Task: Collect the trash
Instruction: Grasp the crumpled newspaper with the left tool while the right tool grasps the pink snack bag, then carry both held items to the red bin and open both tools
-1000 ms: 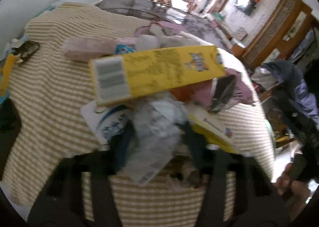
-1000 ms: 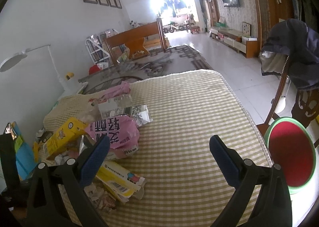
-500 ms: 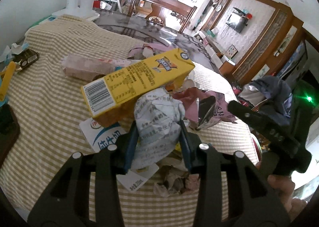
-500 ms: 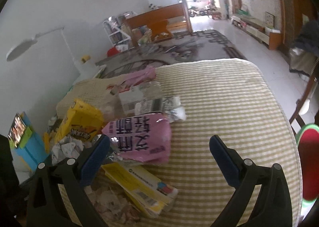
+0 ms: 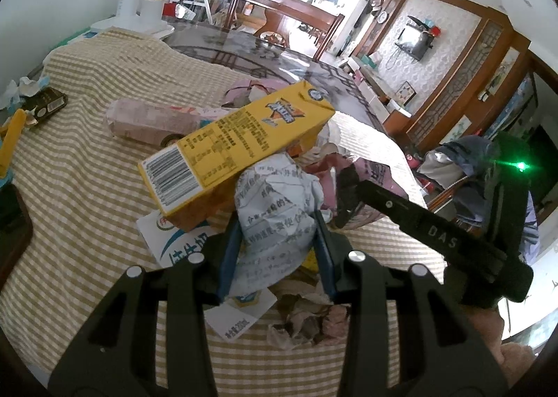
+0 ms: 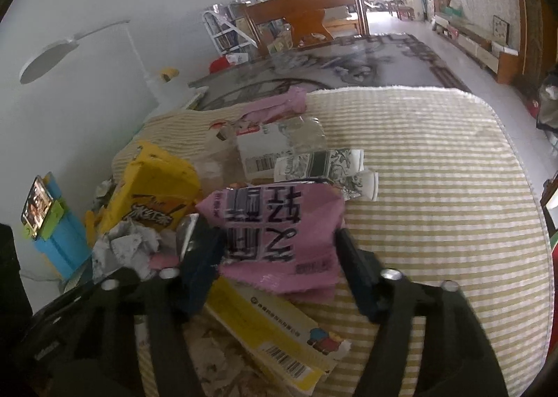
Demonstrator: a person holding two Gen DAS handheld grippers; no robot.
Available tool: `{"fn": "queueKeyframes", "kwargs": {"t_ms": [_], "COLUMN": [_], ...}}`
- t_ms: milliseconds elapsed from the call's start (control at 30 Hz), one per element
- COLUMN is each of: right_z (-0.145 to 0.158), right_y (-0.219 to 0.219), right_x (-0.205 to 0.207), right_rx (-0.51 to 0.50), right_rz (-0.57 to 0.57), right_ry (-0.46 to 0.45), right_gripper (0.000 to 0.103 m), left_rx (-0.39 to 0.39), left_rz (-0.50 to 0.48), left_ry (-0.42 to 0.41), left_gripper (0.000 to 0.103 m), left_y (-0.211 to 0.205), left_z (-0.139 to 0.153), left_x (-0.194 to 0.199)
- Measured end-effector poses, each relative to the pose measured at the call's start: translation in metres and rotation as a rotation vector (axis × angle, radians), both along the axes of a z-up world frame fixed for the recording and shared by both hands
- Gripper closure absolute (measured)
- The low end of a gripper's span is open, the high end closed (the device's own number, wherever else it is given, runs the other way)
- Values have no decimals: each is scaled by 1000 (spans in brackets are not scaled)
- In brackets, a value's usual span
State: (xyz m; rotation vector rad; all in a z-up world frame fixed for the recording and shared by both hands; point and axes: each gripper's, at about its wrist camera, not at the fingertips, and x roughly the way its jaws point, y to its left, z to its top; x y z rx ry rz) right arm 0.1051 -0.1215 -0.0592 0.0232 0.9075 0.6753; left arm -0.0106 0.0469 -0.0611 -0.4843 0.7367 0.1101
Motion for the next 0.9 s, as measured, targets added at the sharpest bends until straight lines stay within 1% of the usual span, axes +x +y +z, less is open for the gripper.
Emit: {"fn": "queueKeyframes", "kwargs": {"t_ms": [200, 267, 400, 533, 667, 767, 900], "right_z": [24, 37, 56, 71, 86, 93, 90], "right_y": [-22, -35, -58, -82, -115, -155, -214], "right_x": [-13, -19, -31, -47, -64, -73, -73], "right_rx": [76, 111, 173, 192, 185, 186, 199], "right_rz": [-28, -41, -47, -44, -82, -158, -284], "right_ry": [-18, -36, -37, -49, -105, -138, -136], "right_gripper": [43, 43, 43, 43, 43, 43, 43], "left_rx": [5, 17, 59, 49, 48, 25, 17], "left_rz": [4, -8, -40, -70, -136, -214, -335], "left_ry": [-44, -54, -74, -97, -141, -152, -145], "left_gripper": [65, 65, 65, 65, 65, 65, 65], "left_y": [-1, -3, -13, -25, -54, -84, -137], "left_z": [8, 11, 20, 35, 54, 60, 63], "left_x": [-7, -9, -12, -16, -17, -6, 15]}}
